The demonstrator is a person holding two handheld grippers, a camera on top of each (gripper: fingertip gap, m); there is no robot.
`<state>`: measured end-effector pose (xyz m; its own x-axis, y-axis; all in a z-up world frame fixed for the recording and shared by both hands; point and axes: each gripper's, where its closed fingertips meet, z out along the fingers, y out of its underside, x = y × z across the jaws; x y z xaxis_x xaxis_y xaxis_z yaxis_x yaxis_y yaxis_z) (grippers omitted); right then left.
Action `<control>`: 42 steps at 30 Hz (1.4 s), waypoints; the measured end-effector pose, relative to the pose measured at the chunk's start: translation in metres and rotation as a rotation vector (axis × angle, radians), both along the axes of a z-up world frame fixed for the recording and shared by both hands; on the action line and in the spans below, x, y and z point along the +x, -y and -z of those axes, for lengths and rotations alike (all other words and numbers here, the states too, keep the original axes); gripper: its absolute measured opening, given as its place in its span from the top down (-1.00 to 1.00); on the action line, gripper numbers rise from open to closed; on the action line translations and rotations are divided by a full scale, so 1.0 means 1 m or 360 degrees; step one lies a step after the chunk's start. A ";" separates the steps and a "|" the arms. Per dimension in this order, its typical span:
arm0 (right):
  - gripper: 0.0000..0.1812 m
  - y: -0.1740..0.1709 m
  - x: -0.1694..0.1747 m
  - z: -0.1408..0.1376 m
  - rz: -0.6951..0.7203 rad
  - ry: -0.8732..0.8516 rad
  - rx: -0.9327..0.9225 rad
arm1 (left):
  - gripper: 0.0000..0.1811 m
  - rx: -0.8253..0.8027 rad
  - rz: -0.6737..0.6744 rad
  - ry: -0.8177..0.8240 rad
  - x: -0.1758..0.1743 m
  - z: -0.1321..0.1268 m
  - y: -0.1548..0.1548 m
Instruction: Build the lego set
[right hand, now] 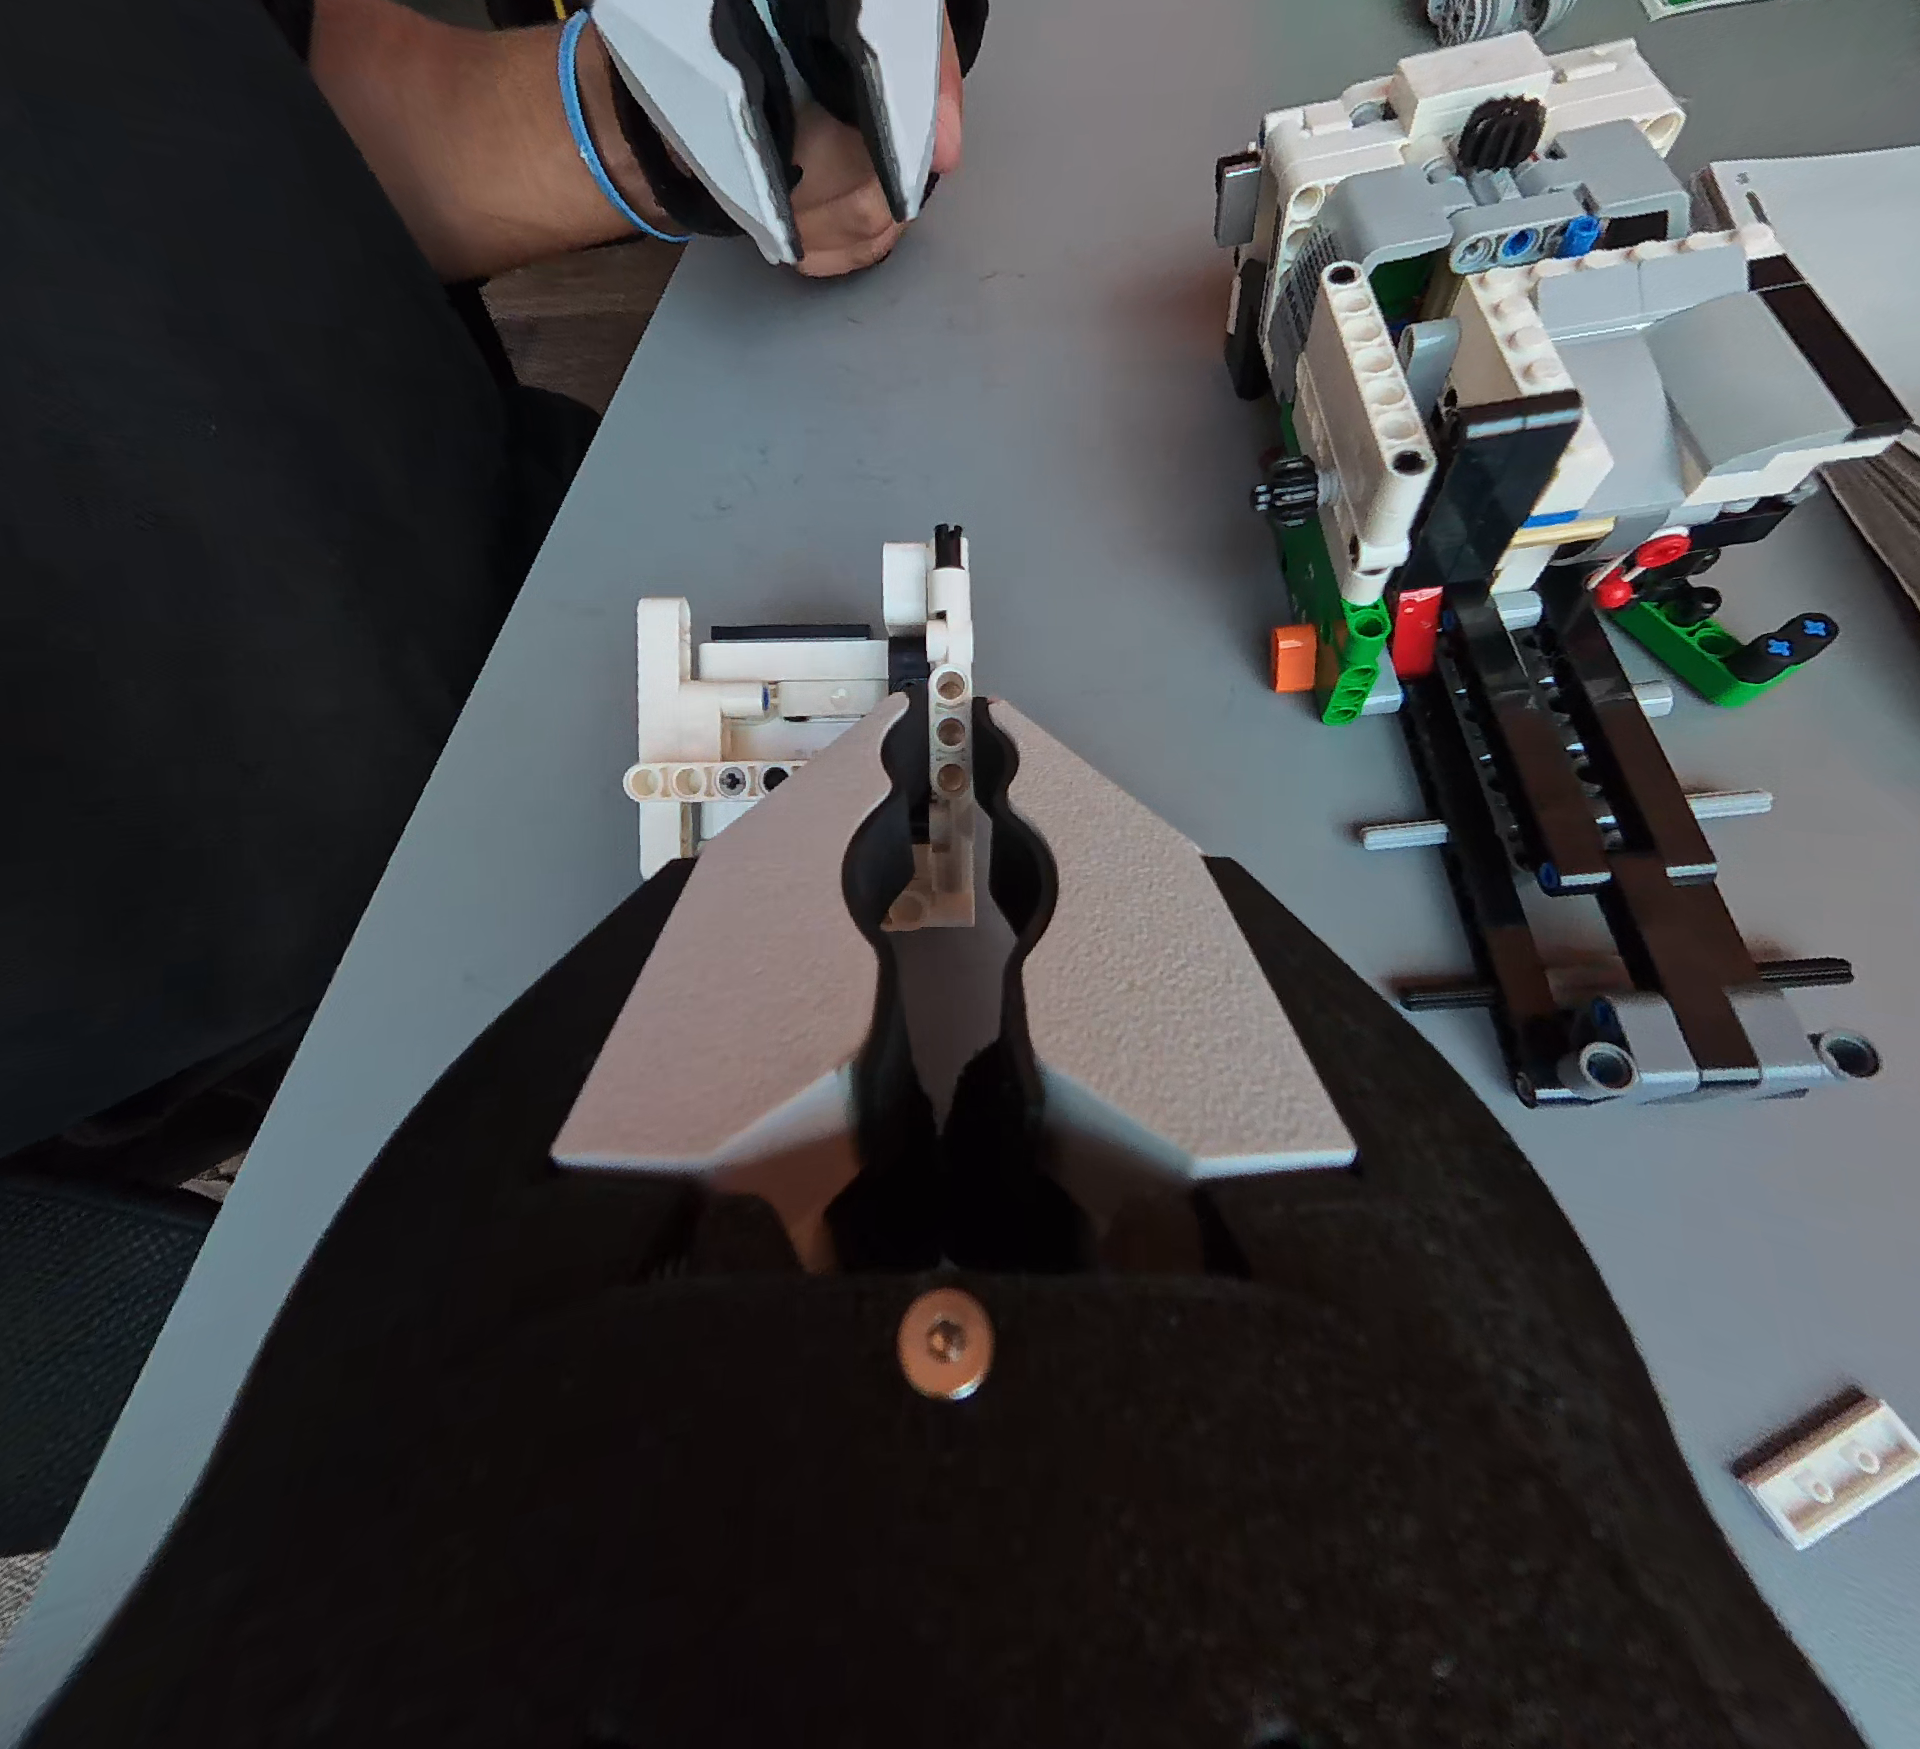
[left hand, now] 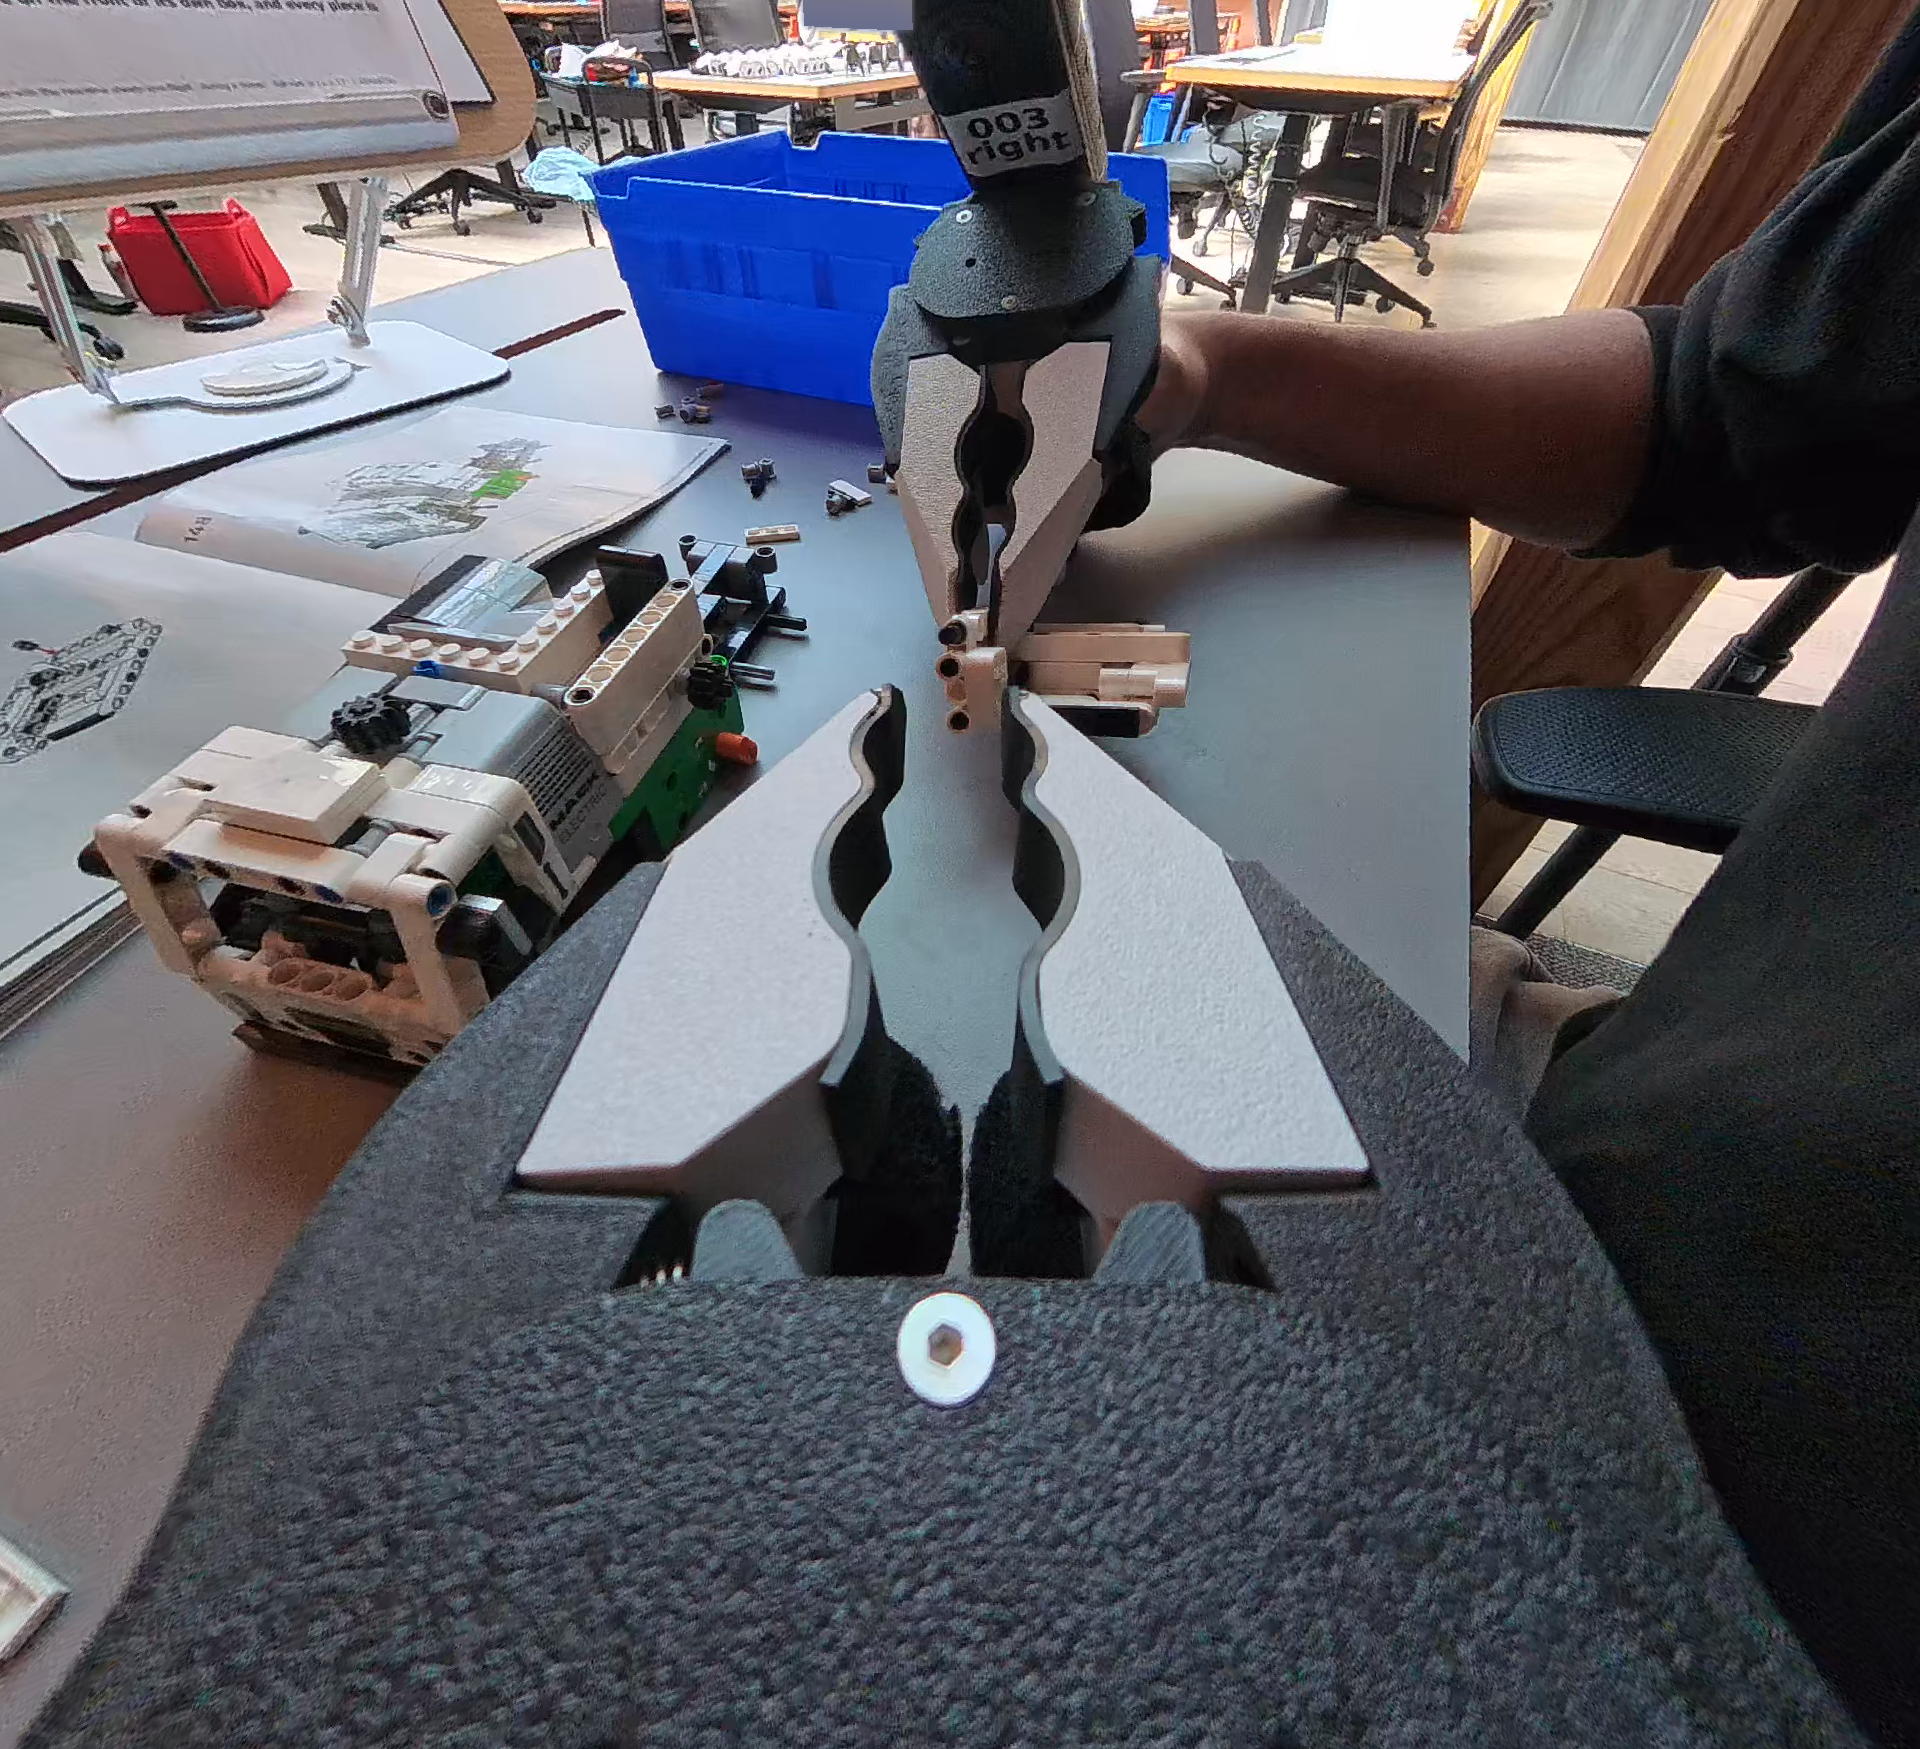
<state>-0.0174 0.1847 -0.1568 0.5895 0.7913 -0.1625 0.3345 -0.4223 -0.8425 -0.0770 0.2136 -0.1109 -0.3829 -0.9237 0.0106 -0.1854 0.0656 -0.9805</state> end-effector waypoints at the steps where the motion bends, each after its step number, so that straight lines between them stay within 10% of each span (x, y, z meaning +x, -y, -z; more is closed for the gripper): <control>1: 0.93 0.000 -0.001 0.000 -0.0003 0.0009 0.0003 | 0.81 -0.0003 -0.0001 0.0002 0.000 0.000 0.000; 35: 0.93 0.016 -0.032 0.021 -0.0173 0.0574 -0.0174 | 0.81 0.0122 0.0043 -0.0107 0.005 0.013 0.010; 42: 0.75 0.023 -0.016 -0.010 0.0106 0.0476 -0.0089 | 0.83 0.0212 -0.0010 -0.0038 0.004 0.011 0.010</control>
